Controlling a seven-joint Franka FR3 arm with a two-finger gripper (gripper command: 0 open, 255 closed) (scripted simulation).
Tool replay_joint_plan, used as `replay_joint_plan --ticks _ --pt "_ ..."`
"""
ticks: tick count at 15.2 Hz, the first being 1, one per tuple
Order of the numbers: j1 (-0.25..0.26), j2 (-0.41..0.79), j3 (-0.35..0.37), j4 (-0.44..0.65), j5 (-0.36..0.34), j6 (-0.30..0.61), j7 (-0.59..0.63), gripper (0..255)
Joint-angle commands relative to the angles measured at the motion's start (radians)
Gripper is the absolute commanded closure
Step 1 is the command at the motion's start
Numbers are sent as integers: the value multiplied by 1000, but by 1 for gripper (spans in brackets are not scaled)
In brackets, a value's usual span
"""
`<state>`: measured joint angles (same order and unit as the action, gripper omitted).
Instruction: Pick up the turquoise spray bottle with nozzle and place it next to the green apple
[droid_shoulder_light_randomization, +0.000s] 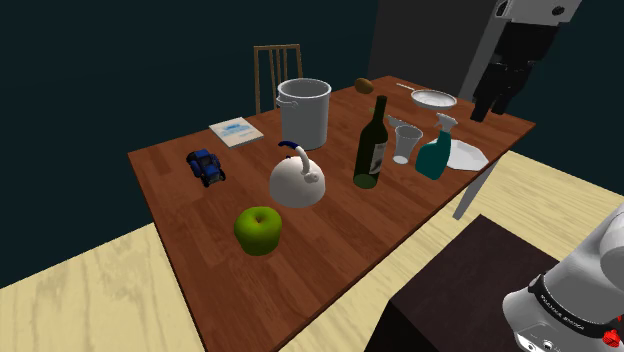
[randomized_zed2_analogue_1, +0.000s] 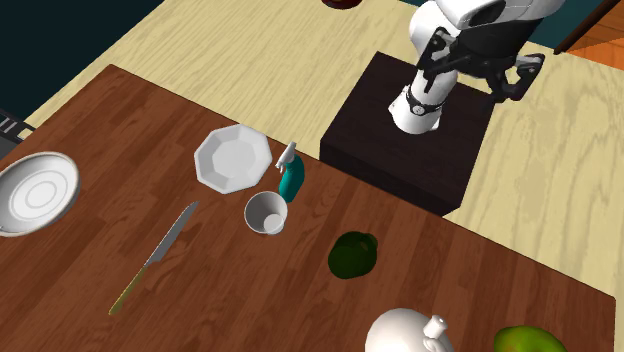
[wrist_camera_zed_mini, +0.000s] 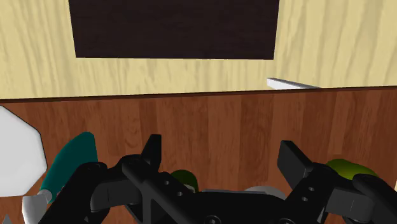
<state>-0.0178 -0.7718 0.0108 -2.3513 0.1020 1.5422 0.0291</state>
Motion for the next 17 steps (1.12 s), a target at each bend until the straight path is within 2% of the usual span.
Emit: replay_joint_plan --ticks 1,9,17 --pt "0 0 0 0 0 0 0 0" --pt "-57 161 -104 -9 -95 174 -122 0" --pt "-102 375 -205 57 -151 337 -233 0"
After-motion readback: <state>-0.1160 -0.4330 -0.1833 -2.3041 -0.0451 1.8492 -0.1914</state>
